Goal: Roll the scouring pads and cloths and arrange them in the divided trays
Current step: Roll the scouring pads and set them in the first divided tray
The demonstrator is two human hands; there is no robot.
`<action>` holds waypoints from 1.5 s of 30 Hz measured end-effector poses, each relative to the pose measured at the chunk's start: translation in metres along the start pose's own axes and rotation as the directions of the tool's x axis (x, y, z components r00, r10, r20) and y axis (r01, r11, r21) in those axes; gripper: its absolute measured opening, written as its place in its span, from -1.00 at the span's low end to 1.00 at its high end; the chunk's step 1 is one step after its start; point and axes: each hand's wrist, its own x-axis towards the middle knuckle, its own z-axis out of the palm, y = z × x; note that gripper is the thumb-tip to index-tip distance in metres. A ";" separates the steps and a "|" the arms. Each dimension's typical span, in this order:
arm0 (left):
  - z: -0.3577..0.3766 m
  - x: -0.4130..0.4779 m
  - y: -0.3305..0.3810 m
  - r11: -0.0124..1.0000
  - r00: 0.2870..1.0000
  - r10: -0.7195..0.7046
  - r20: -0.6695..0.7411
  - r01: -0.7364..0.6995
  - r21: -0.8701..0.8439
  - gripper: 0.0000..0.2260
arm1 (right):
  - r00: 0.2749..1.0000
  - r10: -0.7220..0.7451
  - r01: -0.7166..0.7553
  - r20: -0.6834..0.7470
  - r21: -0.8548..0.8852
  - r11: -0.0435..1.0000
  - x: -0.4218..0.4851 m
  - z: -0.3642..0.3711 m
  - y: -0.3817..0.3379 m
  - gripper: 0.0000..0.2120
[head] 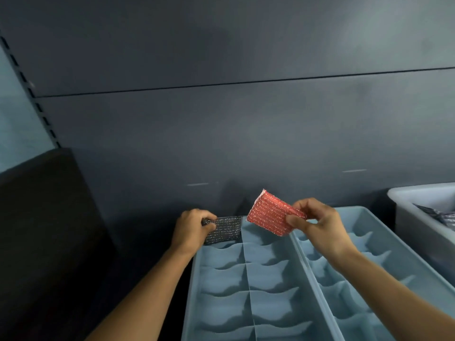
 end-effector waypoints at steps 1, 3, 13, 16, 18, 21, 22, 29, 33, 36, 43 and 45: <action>0.002 -0.001 0.001 1.000 1.000 0.008 0.001 -0.008 0.000 -0.81 | 1.000 0.000 0.000 -0.010 -0.033 0.999 0.002 0.000 0.000 -0.86; 0.003 -0.003 0.001 0.999 0.999 0.033 0.006 -0.033 0.005 -0.81 | 1.000 -0.008 0.008 0.008 -0.039 0.999 0.006 0.010 -0.001 -0.83; -0.005 0.009 -0.022 0.970 0.988 0.151 -0.025 -0.154 -0.189 -0.79 | 0.986 -0.009 0.054 0.166 -0.267 0.962 0.021 0.089 0.008 -0.82; -0.007 0.010 -0.025 0.956 0.992 0.130 -0.010 -0.128 -0.262 -0.79 | 0.979 -0.043 0.129 0.197 -0.450 0.884 0.022 0.101 0.016 -0.85; -0.009 0.007 -0.025 0.948 0.994 0.113 0.007 -0.105 -0.301 -0.80 | 0.972 -0.064 0.181 0.226 -0.547 0.818 0.021 0.108 0.019 -0.92; -0.010 -0.004 -0.024 0.933 0.990 0.135 0.044 -0.113 -0.340 -0.86 | 0.958 -0.101 0.257 0.268 -0.651 0.714 0.020 0.117 0.024 -0.89; -0.009 -0.007 -0.025 0.943 0.986 0.154 0.070 -0.126 -0.308 -0.83 | 0.959 -0.107 0.261 0.263 -0.666 0.699 0.020 0.119 0.023 -0.88; -0.004 -0.001 -0.017 0.956 0.961 0.263 0.090 -0.272 0.113 -0.79 | 0.954 -0.035 0.227 0.296 -0.644 0.731 0.023 0.121 0.018 -0.77; -0.011 -0.004 -0.003 0.964 0.972 0.230 0.053 -0.235 0.121 -0.78 | 0.928 -0.041 0.281 0.372 -0.621 0.731 0.009 0.088 0.005 -0.55; -0.010 -0.016 0.029 0.970 0.970 0.241 -0.022 -0.241 -0.018 -0.78 | 0.926 -0.121 0.332 0.357 -0.619 0.712 -0.005 0.041 -0.006 -0.61; 0.046 -0.034 0.187 0.857 0.902 0.425 0.079 -0.372 -0.357 -0.84 | 0.952 -0.302 0.264 0.040 -0.601 0.754 -0.019 -0.123 -0.010 -0.81; 0.073 -0.036 0.239 0.821 0.879 0.463 0.116 -0.376 -0.429 -0.84 | 0.954 -0.295 0.200 -0.063 -0.599 0.775 -0.016 -0.175 -0.004 -0.85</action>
